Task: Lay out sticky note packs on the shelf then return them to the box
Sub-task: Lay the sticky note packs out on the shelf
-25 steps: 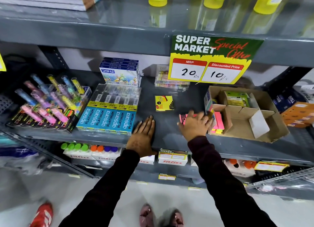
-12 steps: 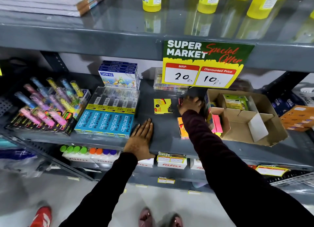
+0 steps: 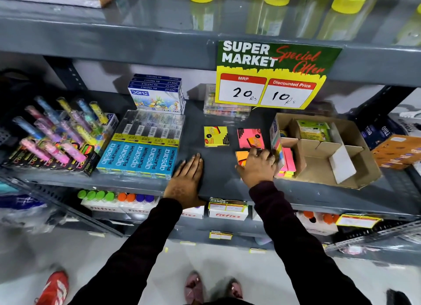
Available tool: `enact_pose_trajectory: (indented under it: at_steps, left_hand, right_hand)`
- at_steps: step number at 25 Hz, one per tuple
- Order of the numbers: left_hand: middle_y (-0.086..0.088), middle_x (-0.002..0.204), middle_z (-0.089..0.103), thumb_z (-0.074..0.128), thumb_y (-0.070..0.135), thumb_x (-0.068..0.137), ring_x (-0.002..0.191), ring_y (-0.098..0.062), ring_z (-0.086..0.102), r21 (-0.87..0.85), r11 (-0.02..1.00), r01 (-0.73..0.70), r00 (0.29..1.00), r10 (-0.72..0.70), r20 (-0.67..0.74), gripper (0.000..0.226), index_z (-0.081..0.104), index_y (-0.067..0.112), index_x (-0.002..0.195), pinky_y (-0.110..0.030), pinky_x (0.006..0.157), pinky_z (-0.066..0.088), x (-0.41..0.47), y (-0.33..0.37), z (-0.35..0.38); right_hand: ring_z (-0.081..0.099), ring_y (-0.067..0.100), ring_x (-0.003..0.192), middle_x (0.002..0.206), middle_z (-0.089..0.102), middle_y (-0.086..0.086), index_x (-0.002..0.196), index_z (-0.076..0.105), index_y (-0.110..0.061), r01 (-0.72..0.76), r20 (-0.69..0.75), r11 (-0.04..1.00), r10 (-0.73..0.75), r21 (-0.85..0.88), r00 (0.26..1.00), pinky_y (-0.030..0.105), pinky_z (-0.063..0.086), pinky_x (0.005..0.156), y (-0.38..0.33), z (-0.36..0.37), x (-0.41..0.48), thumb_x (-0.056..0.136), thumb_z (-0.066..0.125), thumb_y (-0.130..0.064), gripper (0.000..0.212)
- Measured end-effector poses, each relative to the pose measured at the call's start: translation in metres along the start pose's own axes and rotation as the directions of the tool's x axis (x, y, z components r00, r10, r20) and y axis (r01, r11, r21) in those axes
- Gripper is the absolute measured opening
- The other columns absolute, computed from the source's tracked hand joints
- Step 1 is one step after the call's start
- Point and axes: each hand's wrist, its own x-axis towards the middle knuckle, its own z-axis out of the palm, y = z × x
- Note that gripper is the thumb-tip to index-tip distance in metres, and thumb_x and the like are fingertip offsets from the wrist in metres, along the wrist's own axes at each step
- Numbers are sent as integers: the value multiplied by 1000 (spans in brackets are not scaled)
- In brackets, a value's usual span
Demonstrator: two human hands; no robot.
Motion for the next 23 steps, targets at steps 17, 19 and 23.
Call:
enact_pose_trajectory:
  at_steps: [17, 19, 23]
  left_hand:
    - [-28, 144, 32, 82, 57, 44, 133, -38, 32, 3, 1000, 30, 1000, -30, -7, 125, 29, -9, 136, -48, 107, 23, -9, 2, 2]
    - [-27, 144, 34, 78, 63, 44, 132, -36, 34, 52, 998, 31, 999, -32, 5, 125, 30, -8, 135, -46, 106, 25, -9, 1, 4]
    - [-25, 146, 31, 75, 68, 44, 134, -35, 30, 71, 996, 48, 999, -48, 1, 128, 28, -6, 137, -44, 107, 20, -8, 2, 3]
  right_hand:
    - [27, 47, 139, 148, 31, 29, 138, 36, -6, 84, -135, 995, -90, -51, 987, 58, 7, 119, -12, 26, -13, 92, 50, -45, 62]
    - [29, 48, 137, 146, 32, 31, 139, 32, -3, -3, -123, 999, -2, -43, 992, 57, 9, 119, 4, 24, -8, 89, 57, -40, 67]
    - [38, 48, 130, 138, 40, 30, 138, 33, -3, -40, -125, 999, 37, -21, 991, 57, 17, 117, 0, 35, 1, 91, 55, -25, 56]
